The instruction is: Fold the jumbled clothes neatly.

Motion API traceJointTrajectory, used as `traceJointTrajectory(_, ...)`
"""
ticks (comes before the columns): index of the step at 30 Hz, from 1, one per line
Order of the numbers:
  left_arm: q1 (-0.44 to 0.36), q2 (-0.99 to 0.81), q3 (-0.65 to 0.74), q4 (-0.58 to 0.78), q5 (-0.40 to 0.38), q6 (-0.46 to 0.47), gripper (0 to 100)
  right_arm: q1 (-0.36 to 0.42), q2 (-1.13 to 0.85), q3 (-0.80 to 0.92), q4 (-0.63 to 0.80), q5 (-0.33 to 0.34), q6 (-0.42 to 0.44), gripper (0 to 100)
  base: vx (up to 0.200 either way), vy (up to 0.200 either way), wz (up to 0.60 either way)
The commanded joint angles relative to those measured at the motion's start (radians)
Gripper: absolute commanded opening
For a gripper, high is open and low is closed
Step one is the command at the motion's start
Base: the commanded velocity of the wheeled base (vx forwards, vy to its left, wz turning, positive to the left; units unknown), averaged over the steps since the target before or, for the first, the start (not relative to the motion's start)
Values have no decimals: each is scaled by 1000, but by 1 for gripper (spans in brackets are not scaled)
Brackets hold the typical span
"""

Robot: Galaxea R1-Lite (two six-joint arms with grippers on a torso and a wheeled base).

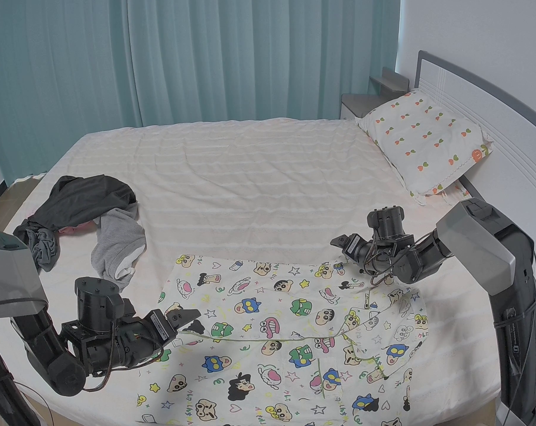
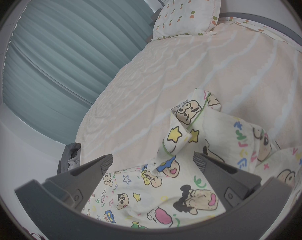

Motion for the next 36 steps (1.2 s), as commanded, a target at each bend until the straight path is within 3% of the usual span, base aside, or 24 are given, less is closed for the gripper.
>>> traceJointTrajectory(1,0,4,-1,0,0,0,100,-3,44,-65,17,-1,-5,100,0,0,0)
traceJointTrajectory(8,0,4,-1,0,0,0,100,-3,84,-169,101,-2,-32,100,0,0,0)
traceJointTrajectory(27,0,16,-1,0,0,0,100,-20,122,-240,121,-5,-54,100,0,0,0)
traceJointTrajectory(28,0,16,-1,0,0,1,100,-23,125,-254,126,-7,-54,0,0,0,0)
traceJointTrajectory(36,0,31,2,-32,5,1,100,-23,138,-286,164,-12,-54,0,0,0,0)
